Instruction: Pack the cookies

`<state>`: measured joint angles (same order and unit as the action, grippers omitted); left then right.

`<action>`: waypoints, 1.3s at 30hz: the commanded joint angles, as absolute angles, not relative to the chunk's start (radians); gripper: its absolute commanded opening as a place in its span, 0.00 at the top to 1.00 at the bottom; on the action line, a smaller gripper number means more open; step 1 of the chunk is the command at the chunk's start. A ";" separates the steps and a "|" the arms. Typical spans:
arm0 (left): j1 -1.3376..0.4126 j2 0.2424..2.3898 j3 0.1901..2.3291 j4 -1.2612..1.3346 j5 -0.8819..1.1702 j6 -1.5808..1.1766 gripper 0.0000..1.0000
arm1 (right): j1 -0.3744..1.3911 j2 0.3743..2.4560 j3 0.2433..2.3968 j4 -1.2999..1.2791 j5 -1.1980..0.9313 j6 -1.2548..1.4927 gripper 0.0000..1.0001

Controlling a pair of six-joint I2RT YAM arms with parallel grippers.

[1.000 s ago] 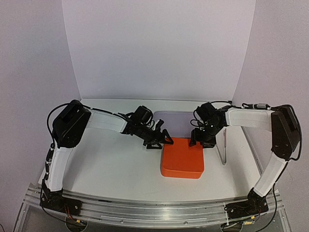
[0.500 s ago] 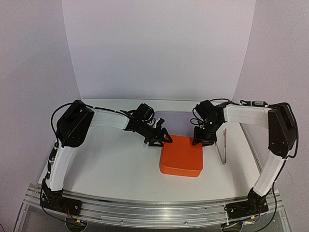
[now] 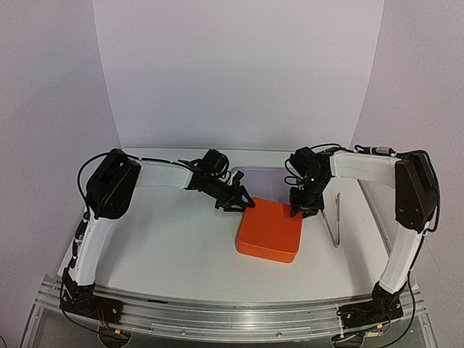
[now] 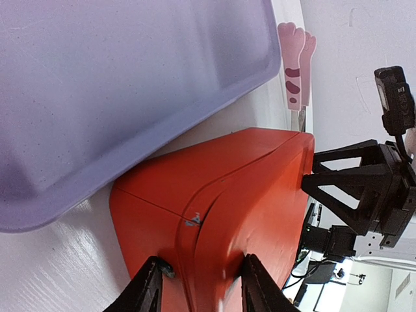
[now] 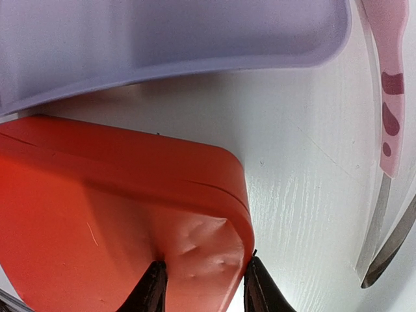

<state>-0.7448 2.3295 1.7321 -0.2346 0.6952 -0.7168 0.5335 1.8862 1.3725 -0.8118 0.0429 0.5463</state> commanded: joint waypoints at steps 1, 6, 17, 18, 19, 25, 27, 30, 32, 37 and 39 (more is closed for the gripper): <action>-0.845 2.448 1.651 -0.221 0.705 -0.750 0.69 | 0.630 2.060 1.340 -0.670 -0.167 0.542 0.69; -0.847 2.412 1.543 -0.215 0.697 -0.752 0.75 | 0.629 2.081 1.345 -0.670 -0.158 0.548 0.71; -0.850 2.208 1.493 -0.222 0.580 -0.729 0.64 | 0.614 2.020 1.416 -0.671 -0.144 0.522 0.65; -0.849 2.202 1.501 -0.221 0.570 -0.727 0.63 | 0.612 2.017 1.422 -0.671 -0.140 0.521 0.64; -0.847 2.199 1.515 -0.223 0.564 -0.726 0.63 | 0.609 2.014 1.428 -0.671 -0.139 0.519 0.64; -0.842 2.150 1.541 -0.201 0.534 -0.731 0.51 | 0.572 2.014 1.463 -0.675 -0.168 0.487 0.57; -0.842 2.125 1.538 -0.201 0.526 -0.726 0.42 | 0.564 2.010 1.475 -0.676 -0.176 0.470 0.52; -0.842 2.089 1.537 -0.214 0.507 -0.713 0.30 | 0.554 1.995 1.486 -0.683 -0.174 0.448 0.44; -0.842 2.065 1.542 -0.237 0.467 -0.703 0.20 | 0.544 1.967 1.482 -0.694 -0.161 0.446 0.39; -0.826 1.974 1.547 -0.315 0.315 -0.683 0.00 | 0.506 1.813 1.409 -0.708 -0.055 0.457 0.12; -0.822 1.915 1.535 -0.354 0.198 -0.675 0.00 | 0.491 1.732 1.368 -0.709 0.000 0.461 0.08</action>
